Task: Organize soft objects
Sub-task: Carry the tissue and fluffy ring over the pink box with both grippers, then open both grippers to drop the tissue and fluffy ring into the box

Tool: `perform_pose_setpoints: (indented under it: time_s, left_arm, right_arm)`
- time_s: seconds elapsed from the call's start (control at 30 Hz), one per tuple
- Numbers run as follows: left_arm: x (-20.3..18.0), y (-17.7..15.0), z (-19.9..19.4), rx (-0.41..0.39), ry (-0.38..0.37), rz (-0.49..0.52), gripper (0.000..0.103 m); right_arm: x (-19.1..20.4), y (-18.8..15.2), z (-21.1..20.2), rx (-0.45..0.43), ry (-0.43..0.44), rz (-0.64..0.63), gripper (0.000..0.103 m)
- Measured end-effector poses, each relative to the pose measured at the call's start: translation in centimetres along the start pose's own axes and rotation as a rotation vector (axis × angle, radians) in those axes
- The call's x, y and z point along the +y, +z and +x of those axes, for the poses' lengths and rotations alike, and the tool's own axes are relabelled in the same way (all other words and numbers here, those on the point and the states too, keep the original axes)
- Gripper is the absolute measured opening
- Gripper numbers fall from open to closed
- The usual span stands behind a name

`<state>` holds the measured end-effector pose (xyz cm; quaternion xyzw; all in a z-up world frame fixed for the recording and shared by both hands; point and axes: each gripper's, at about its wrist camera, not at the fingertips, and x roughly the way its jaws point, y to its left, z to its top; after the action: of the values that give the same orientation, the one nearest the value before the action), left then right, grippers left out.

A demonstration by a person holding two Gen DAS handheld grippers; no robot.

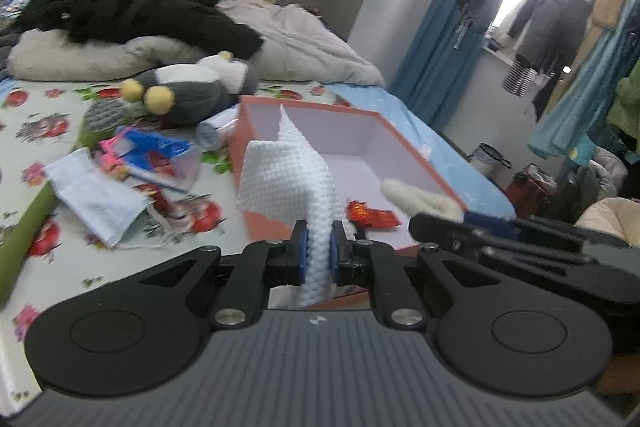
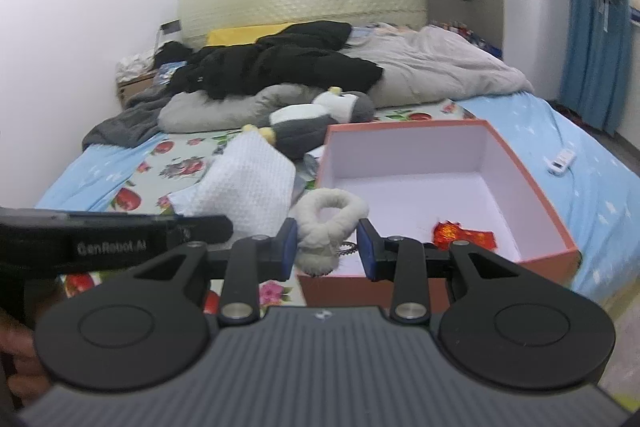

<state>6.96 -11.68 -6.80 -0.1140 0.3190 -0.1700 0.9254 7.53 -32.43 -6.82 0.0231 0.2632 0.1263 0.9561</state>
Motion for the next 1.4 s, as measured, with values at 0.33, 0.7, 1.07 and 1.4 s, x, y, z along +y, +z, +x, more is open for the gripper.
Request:
perform_pose_setpoints:
  time_s: [0.33,0.7,1.07,1.4]
  left_arm:
    - [-3.5,3.0,5.5,0.041,-0.087,0.059,0.013]
    - [-3.5,6.3,16.7,0.153,-0.107,0.089,0.013]
    - [-1.4,6.7,25.6,0.252,-0.06,0.061,0.024]
    - [-0.7,6.5,25.6,0.261,-0.039,0.053,0.037]
  right_arm:
    - [-5.2,0.6,3.1,0.02,-0.078,0.068,0.036]
    - [-10.5,1.1,12.3,0.136,-0.101,0.12,0.036]
    - [-12.8,0.0,17.9,0.235,-0.104,0.168,0.044]
    - [-12.0,0.1,15.5,0.196,-0.09,0.172,0.051]
